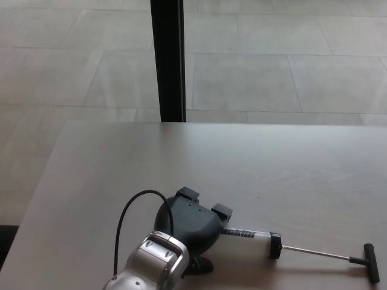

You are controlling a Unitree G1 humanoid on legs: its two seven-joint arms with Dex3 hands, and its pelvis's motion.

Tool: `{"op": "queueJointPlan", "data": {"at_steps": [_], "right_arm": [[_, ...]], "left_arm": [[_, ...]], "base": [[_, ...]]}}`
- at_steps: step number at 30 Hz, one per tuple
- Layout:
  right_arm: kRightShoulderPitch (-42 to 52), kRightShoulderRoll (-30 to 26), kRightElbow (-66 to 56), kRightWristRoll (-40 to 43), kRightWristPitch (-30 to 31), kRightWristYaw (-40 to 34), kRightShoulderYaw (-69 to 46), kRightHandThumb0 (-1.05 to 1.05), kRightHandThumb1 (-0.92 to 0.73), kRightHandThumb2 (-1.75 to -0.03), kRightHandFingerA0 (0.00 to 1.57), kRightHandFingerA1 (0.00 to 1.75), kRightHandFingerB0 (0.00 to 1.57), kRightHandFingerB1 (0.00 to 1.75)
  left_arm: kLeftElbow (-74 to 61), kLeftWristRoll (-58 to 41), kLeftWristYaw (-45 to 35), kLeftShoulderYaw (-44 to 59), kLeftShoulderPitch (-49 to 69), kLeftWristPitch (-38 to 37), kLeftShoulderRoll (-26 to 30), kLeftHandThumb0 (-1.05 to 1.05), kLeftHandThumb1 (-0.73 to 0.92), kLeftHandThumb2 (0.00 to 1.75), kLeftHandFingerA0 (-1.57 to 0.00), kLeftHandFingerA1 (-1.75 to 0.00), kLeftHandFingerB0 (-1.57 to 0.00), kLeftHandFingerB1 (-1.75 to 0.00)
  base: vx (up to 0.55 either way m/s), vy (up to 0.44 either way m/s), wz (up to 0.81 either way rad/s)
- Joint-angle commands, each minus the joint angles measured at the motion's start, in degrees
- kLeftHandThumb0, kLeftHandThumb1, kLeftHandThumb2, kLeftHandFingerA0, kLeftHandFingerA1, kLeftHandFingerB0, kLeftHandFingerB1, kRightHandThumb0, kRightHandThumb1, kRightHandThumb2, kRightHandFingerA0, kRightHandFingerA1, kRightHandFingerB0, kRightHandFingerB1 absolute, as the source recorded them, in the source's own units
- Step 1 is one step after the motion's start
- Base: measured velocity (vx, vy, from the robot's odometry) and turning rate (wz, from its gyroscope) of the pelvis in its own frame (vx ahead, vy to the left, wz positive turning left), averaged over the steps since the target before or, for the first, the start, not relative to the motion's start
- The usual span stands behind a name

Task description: The robot uses its left hand to lift the air pump kept on the middle of the desk and use the right hand to compress the handle

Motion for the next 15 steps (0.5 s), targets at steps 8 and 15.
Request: {"op": "queueJointPlan", "data": {"at_steps": [8, 15], "right_arm": [[1.75, 0.77, -0.61, 0.27, -0.15, -0.49, -0.75, -0.59, -0.82, -0.65, 0.29, 0.66, 0.47, 0.38], [1.83, 1.26, -0.68, -0.06, -0.99, -0.73, -0.87, -0.58, -0.81, -0.64, 0.3, 0.67, 0.48, 0.38]], "left_arm": [[-0.51, -4.67, -2.18, 4.35, 0.42, 0.73, -4.06, -0.81, 0.52, 0.97, 0.0, -0.51, -0.03, -0.37], [0.61, -5.83, 1.6, 6.45, 2.54, 0.63, -6.04, -0.49, 0.66, 0.6, -0.71, -1.11, -0.15, -0.41]], "base": [[0.0, 0.0, 0.0], [0.0, 0.0, 0.0]]}}
